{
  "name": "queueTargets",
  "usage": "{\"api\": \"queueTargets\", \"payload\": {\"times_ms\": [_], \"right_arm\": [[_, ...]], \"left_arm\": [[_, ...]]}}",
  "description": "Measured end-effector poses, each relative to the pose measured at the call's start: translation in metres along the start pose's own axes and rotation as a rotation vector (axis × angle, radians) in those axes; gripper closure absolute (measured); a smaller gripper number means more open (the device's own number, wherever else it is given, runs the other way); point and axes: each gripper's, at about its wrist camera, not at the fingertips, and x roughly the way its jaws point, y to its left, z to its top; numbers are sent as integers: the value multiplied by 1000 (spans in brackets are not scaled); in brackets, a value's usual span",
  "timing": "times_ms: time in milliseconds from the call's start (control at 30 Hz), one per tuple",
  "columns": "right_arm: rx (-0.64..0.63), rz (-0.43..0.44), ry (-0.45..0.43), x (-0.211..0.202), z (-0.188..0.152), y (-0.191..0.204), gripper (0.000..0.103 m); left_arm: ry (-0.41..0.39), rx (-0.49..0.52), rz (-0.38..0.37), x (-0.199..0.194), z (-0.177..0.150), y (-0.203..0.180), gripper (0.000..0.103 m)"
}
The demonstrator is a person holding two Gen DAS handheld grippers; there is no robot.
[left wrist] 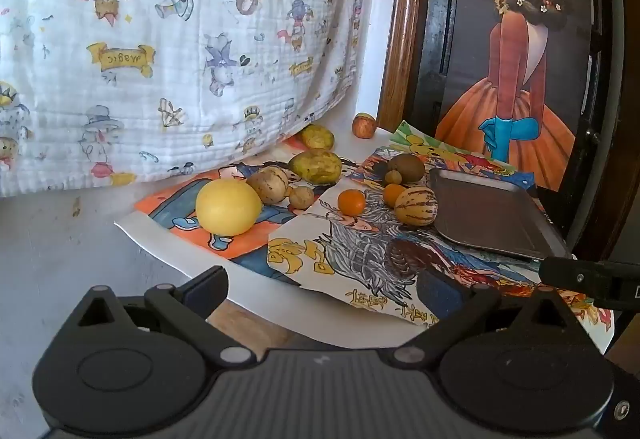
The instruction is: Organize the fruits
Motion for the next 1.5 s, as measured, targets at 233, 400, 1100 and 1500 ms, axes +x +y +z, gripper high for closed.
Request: {"api": "queueTargets", "payload": {"times_ms": [233, 400, 1100, 1500], "right_arm": [[0, 0, 2, 0, 0, 0, 0], [1, 0, 3, 0, 0, 0, 0], [11, 5, 20, 2, -1, -2, 0], [13, 7, 29, 3, -2, -1, 0]], "left_arm": [[2, -2, -1, 0, 0, 0, 0], [3, -1, -2, 0, 0, 0, 1], [10, -2, 2, 1, -3, -2, 0], [18, 4, 1, 2, -7, -2, 1]]}}
